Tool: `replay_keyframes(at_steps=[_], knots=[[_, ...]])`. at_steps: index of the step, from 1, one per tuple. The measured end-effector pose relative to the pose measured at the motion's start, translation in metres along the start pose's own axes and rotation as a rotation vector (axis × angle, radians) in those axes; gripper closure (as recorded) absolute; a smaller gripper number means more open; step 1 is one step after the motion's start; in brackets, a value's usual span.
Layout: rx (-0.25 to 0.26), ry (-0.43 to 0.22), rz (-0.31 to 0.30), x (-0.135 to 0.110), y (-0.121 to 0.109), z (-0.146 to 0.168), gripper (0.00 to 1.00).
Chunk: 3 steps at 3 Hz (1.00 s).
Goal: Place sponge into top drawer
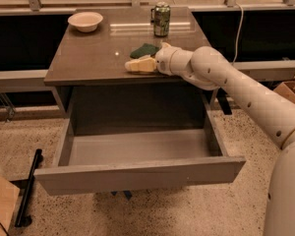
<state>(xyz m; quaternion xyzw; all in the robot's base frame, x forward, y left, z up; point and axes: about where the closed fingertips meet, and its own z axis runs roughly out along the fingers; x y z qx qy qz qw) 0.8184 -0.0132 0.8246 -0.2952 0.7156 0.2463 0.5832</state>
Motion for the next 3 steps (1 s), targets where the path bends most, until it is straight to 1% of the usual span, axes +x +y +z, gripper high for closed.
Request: replay_keyframes(at_steps=[1,2,3], knots=[[0.000,0.000,0.000,0.000,0.000,0.000,0.00],[0.024,0.037,-0.068,-0.017,0.004,-0.017,0.00],[0.047,0.071,-0.151,-0.040,0.010,-0.033,0.00]])
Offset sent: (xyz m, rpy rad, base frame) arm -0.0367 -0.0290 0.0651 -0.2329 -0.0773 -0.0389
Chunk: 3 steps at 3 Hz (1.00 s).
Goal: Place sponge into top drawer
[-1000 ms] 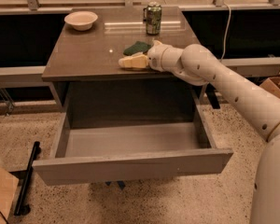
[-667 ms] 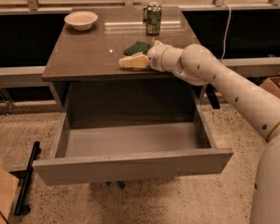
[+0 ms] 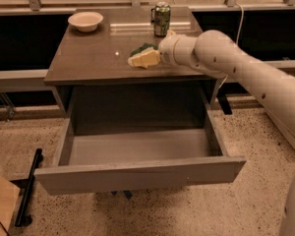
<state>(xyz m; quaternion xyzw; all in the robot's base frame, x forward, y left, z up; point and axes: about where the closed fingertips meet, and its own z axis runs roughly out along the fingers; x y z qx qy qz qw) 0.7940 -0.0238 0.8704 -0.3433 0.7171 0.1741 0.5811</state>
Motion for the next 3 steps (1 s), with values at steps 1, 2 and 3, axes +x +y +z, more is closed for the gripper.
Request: replay_keyframes(at_steps=[1,2,3], knots=[[0.006,0.024,-0.009,-0.003,-0.004,-0.008,0.00],[0.006,0.042,0.021,0.008,-0.010,-0.006,0.00],[-0.004,0.047,0.062,0.022,-0.011,0.004,0.00]])
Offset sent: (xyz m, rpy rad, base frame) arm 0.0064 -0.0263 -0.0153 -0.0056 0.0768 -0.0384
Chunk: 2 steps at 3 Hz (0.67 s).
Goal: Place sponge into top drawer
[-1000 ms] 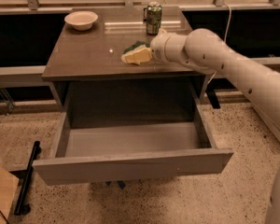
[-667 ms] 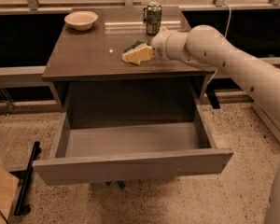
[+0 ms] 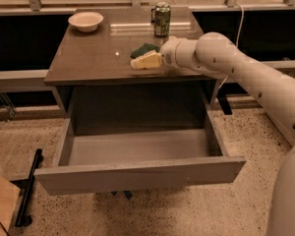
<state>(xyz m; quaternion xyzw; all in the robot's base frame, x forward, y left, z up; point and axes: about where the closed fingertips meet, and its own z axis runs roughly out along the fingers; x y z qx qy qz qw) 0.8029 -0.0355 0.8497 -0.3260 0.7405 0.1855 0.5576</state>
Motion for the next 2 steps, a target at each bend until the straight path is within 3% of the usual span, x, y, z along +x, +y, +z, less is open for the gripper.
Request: replay_keyframes(at_steps=[1,2], knots=[[-0.019,0.001,0.028,0.009,0.000,0.012,0.00],[-0.040,0.000,0.027,0.011,0.005,0.022,0.17]])
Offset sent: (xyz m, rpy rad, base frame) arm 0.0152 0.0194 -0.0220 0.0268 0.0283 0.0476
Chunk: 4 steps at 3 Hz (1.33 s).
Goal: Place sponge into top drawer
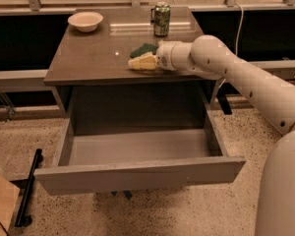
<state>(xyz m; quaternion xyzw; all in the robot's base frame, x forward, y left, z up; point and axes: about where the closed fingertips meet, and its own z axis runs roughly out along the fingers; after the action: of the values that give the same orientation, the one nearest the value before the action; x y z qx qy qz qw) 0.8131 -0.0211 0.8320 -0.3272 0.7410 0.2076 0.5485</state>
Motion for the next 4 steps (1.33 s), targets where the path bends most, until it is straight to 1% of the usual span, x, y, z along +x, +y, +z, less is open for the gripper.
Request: replay_keyframes(at_steps=[1,2,3,4], knots=[[-0.011,0.002,0.000,0.002,0.003,0.005,0.41],[-0.015,0.002,-0.008,0.000,0.008,0.003,0.64],[-0.004,0.008,-0.017,-0.004,0.012,-0.005,0.87],[0.019,0.033,-0.057,-0.015,0.023,-0.027,1.00]])
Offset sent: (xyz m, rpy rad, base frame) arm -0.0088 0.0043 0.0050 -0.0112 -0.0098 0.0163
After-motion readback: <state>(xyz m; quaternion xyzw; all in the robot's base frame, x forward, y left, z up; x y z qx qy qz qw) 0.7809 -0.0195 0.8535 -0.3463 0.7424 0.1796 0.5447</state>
